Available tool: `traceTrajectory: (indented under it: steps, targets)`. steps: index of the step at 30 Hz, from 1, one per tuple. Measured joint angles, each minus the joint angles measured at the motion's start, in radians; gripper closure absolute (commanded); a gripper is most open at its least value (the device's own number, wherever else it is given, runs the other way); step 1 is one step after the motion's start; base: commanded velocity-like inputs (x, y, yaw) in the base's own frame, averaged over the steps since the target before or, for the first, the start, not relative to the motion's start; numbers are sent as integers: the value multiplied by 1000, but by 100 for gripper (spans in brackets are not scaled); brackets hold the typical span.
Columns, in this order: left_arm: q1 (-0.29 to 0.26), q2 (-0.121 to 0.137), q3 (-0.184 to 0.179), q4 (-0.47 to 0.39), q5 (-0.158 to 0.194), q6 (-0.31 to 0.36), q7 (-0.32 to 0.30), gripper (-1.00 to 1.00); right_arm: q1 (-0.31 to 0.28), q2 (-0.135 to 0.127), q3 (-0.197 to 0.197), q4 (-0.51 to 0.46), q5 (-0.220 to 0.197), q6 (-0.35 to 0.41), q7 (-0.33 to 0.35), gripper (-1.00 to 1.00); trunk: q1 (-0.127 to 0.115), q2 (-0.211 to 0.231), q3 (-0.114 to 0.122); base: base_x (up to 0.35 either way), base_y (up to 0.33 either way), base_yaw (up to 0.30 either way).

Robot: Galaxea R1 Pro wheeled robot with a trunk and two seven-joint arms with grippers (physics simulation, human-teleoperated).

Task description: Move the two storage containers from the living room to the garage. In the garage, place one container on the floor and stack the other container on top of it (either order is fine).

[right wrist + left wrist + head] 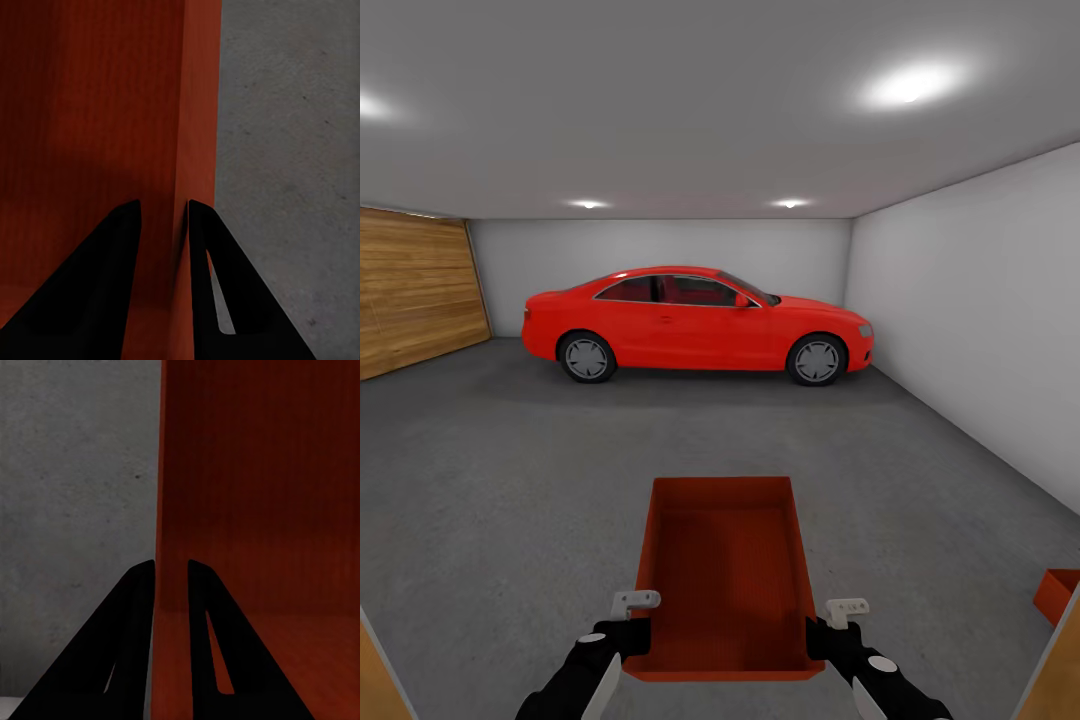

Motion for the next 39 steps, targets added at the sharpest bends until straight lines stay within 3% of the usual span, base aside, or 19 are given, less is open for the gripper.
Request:
traceTrajectory:
  steps: [32, 39]
  targets:
    - [0, -6, 10, 3, -12, -2, 3, 100, 0, -1, 9, -1, -3, 0, -9, 100, 0, 0, 0, 0, 0, 0]
    - [0, 1, 2, 5, 2, -6, -2, 100, 0, 1, 6, -1, 3, -1, -8, 100, 0, 0, 0, 0, 0, 0]
